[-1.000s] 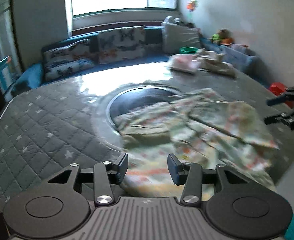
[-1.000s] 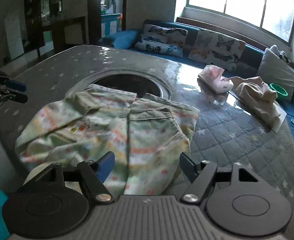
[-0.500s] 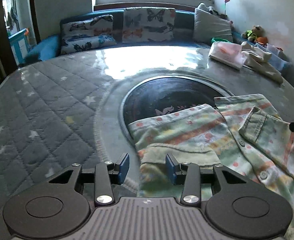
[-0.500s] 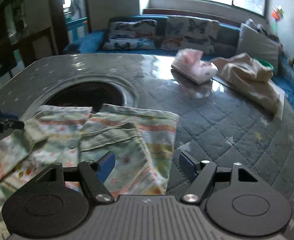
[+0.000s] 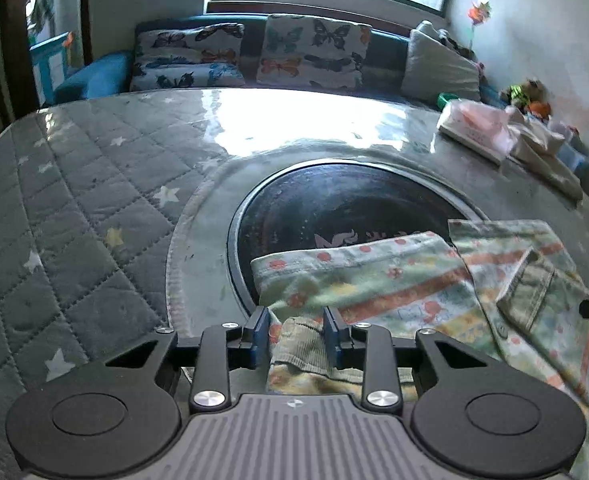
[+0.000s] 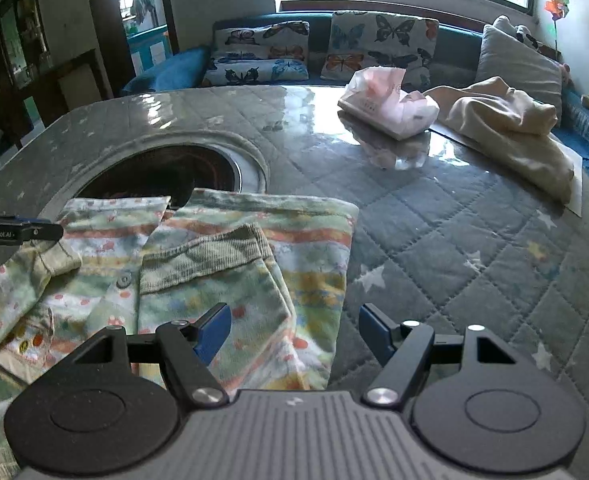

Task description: Fold clothes

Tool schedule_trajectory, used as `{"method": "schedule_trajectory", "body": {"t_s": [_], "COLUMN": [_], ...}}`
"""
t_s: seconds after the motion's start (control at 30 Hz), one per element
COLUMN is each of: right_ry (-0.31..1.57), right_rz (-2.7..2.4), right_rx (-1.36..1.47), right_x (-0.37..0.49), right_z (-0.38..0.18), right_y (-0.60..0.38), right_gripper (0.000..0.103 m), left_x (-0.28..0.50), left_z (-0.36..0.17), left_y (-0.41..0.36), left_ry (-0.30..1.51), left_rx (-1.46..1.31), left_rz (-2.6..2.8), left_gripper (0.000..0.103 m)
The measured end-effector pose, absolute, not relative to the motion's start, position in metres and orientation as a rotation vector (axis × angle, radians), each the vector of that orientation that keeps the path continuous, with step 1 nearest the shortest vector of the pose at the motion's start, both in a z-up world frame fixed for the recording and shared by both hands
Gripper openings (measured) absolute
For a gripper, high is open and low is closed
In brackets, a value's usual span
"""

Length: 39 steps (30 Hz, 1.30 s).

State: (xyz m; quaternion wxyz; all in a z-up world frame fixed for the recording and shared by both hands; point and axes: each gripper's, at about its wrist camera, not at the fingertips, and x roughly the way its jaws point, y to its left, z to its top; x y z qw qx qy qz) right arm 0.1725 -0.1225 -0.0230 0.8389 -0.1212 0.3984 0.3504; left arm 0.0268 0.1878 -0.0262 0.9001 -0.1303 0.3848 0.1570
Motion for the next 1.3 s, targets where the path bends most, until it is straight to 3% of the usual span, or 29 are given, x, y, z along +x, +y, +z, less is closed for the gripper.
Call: {"method": "schedule_trajectory", "body": {"t_s": [0.13,0.4,0.6,0.67,0.77,1.03,1.3], "right_ry": [0.857,0.902,0.899,0.892,0.862,0.803,0.746], "right_rz": [0.739,0.713,0.693,0.689,0.690,0.715,0.722], "right_rx": [-0.240,-0.189,-0.208,-0.221,-0.273,-0.351,-0.431], "right_x": [0.182,0.206,0.219,0.221,0.223,0.240,0.239], "right_z": [-0.023,-0.027,-0.030,-0.031,-0.032,-0.037,-0.026], "right_y": [-0.117,-0.103,-0.083,-0.076,-0.057,-0.010,-0.001], "right_gripper": [0.069,0.053,0.035,0.018,0.011,0.010,0.017], "left_x": [0.030,0.036,0.043,0.046,0.050,0.070,0.071], "left_z": [-0.026,-0.027,-0.027,-0.027,-0.026,-0.026,-0.026], "left_y": [0.186,0.192,0.204,0.210,0.219,0.245,0.254], "left_ry": [0.791,0.779,0.778,0.778,0.778,0.781,0.782], "left_rx": [-0.258,-0.223,-0.190,-0.180,-0.164,-0.130,-0.151], "left_rz": [0.317,0.340,0.366,0.377,0.395,0.458,0.466], "left_gripper": [0.019,0.015,0.015,0.015,0.015,0.016,0.022]}}
